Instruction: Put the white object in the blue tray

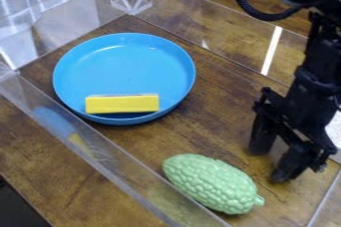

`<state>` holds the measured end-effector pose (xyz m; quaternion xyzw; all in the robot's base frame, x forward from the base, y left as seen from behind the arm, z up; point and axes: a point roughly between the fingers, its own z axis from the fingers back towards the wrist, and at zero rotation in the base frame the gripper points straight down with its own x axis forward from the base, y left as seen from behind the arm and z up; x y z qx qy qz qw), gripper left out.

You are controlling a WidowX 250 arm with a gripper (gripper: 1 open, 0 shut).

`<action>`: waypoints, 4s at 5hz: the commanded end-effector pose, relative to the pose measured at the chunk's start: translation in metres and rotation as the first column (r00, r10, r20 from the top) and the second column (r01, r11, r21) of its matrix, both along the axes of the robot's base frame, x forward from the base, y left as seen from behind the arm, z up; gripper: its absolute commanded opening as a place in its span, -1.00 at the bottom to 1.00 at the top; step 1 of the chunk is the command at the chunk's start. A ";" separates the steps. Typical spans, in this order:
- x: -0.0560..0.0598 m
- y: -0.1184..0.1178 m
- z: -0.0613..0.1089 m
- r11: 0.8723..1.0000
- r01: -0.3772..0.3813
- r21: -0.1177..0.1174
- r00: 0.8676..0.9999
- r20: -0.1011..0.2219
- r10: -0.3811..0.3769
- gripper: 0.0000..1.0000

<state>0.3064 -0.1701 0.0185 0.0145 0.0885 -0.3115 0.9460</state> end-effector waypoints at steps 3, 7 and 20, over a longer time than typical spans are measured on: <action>-0.004 0.010 0.024 0.999 0.025 0.021 0.999 0.024 -0.025 -1.00; -0.025 0.030 0.091 0.996 0.008 0.087 0.996 0.090 -0.016 -1.00; -0.018 0.102 0.062 0.966 -0.086 0.242 0.993 0.099 0.063 -1.00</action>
